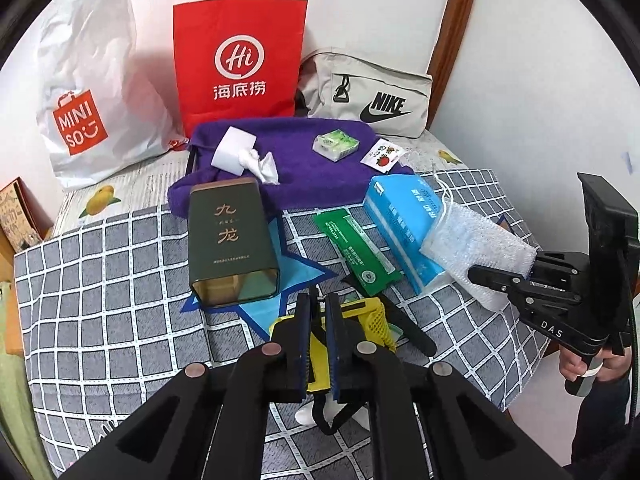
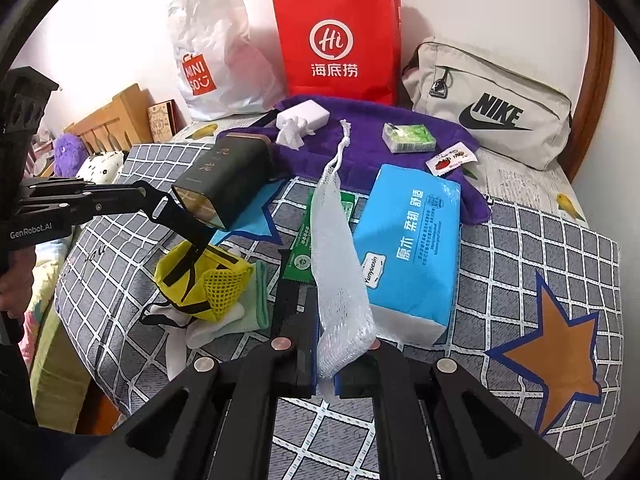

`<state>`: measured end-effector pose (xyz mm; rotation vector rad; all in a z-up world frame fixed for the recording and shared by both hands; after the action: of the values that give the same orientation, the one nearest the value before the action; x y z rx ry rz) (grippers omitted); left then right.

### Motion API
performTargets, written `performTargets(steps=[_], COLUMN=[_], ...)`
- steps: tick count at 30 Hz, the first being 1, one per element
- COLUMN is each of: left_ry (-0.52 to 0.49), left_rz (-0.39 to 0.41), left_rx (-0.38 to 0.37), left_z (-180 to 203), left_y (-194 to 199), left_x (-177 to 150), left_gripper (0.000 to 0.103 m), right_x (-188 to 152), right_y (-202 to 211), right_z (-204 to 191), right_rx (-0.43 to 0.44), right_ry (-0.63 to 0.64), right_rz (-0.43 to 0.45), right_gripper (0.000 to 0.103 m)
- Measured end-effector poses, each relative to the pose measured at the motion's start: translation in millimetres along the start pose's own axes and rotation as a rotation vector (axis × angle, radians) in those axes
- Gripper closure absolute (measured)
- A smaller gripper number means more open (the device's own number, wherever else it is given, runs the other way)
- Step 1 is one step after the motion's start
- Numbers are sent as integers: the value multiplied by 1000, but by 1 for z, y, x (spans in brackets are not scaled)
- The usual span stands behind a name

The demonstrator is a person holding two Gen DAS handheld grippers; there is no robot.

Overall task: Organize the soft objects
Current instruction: 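Lift yellow bag with left gripper while right carries mesh bag toward purple towel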

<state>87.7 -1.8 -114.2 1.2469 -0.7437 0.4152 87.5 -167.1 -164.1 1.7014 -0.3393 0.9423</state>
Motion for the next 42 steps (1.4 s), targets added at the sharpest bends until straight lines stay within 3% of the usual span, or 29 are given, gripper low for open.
performTargets(steps=[21,32,42], left_ry=[-9,-18,-20], left_rz=[88,116,99], left_rx=[31,19,21], left_z=[-10,-18,-33], left_y=[10,-14,-60], left_x=[55,99,136], left_gripper=[95,95,95], right_x=[39,73,107], right_y=[3,-26,-67], right_z=[15,36,68], right_rx=[-32,-64,-103], right_ry=[-12,-26,-39], right_rz=[49,40,29], right_gripper=[97,98,98])
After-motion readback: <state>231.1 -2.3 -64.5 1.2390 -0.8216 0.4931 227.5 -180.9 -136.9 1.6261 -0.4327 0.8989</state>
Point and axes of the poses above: each gripper's, at about its wrist camera, not at the fingertips, and y roughly against the way its jaws point, z to its right, x to its top, the point moved 10 cm from there along -y, roughly the way its jaws point, and after that the axes turned 7 degrees about z, right-handed, at the moved point
